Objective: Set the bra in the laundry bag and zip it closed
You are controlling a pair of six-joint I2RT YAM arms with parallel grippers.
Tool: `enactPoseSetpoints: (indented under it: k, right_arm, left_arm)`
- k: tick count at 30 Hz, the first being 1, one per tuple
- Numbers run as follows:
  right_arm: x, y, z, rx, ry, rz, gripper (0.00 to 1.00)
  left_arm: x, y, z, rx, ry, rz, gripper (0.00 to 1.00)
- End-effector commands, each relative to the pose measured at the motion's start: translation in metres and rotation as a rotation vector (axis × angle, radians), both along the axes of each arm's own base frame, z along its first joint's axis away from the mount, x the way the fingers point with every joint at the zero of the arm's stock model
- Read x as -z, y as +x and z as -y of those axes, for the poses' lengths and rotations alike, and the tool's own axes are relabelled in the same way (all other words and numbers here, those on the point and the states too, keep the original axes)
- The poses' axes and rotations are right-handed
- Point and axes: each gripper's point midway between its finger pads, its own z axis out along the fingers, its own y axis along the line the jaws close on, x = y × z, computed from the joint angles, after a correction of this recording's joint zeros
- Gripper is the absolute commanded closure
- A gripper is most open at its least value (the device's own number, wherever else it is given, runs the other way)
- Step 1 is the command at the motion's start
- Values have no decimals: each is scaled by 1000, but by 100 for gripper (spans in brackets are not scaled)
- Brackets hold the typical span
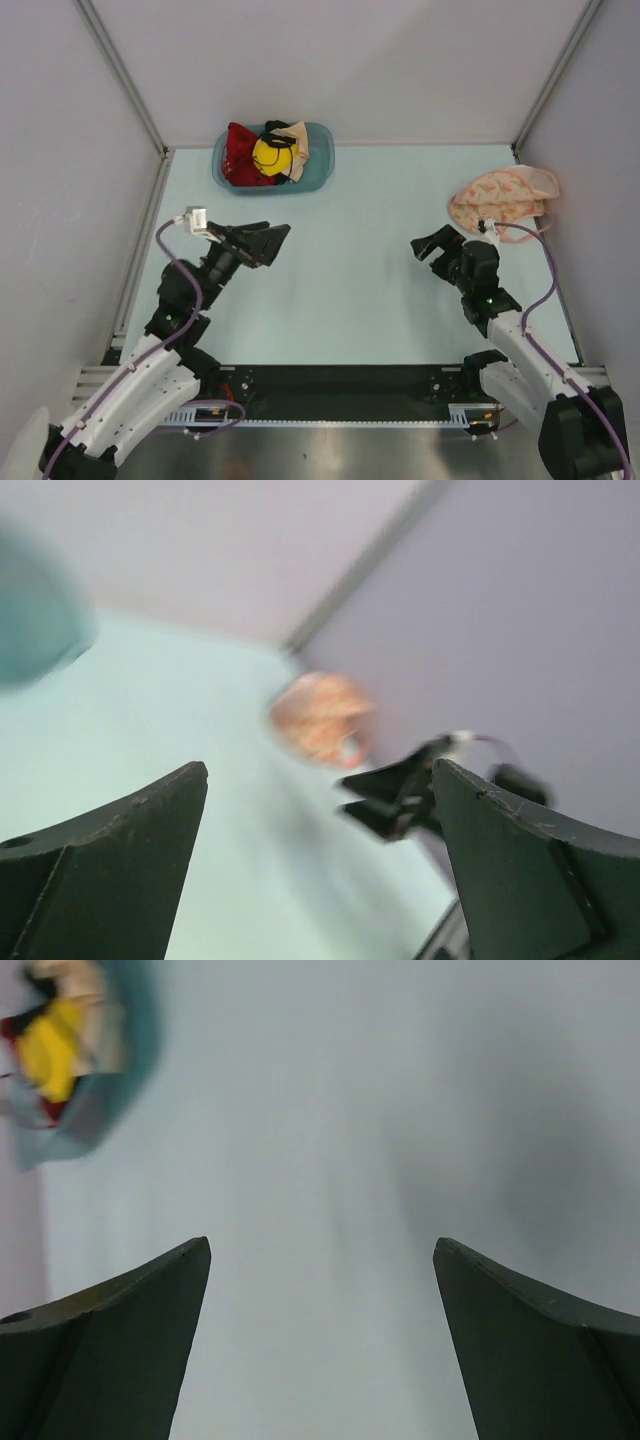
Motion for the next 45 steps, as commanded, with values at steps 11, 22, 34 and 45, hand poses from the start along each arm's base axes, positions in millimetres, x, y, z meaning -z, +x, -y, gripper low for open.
enactPoseSetpoints:
  k: [11, 22, 34, 45]
  right_arm:
    - [26, 46, 143, 443, -311, -335, 0]
    - [12, 122, 208, 563, -404, -322, 0]
    - [20, 228, 192, 475, -305, -184, 0]
    - [58, 262, 183, 515, -438, -301, 26]
  left_arm:
    - [67, -1, -54, -259, 109, -234, 0]
    - [67, -28, -10, 34, 236, -229, 0]
    - [84, -37, 13, 183, 234, -282, 1]
    - [93, -46, 12, 204, 230, -321, 0]
